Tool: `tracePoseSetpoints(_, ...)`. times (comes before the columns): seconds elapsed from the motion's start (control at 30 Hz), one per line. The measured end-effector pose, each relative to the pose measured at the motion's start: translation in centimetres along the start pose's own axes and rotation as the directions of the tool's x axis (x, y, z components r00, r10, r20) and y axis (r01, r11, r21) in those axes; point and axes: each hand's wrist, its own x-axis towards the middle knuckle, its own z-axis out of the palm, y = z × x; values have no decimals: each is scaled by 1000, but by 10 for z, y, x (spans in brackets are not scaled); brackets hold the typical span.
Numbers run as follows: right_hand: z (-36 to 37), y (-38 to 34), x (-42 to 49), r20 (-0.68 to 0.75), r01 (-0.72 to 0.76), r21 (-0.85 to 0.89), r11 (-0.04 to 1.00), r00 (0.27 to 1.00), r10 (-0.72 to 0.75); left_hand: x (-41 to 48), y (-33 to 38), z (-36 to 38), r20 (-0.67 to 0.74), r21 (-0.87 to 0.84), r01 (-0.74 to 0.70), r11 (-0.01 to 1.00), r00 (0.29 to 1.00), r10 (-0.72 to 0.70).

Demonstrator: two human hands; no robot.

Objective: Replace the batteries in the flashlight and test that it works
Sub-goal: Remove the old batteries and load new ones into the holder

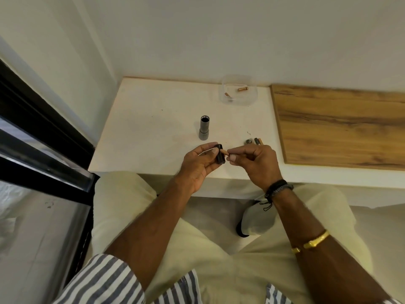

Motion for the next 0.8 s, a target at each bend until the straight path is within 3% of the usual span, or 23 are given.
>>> tracePoseSetpoints(0.17,4,-5,-2,-17,154,-151,977,987,-158,-1,-2,1,12,5,20,1000,1000,-20)
tracePoseSetpoints(0.33,9,-5,-1,-33,215,-231,949,973,-228,-1,-2,3,31,-40,35,999,999,-33)
tracePoseSetpoints(0.5,10,1,3,-27,161,-167,973,985,-168,-1,-1,3,25,-48,39,998,999,-38)
tracePoseSetpoints(0.67,11,8,9,-4,-15,-30,999,1000,14,1,-1,2,34,-68,45,997,999,-42)
tracePoseSetpoints(0.8,15,15,14,-13,-64,-16,998,998,64,4,0,4,45,-79,31,996,999,-27)
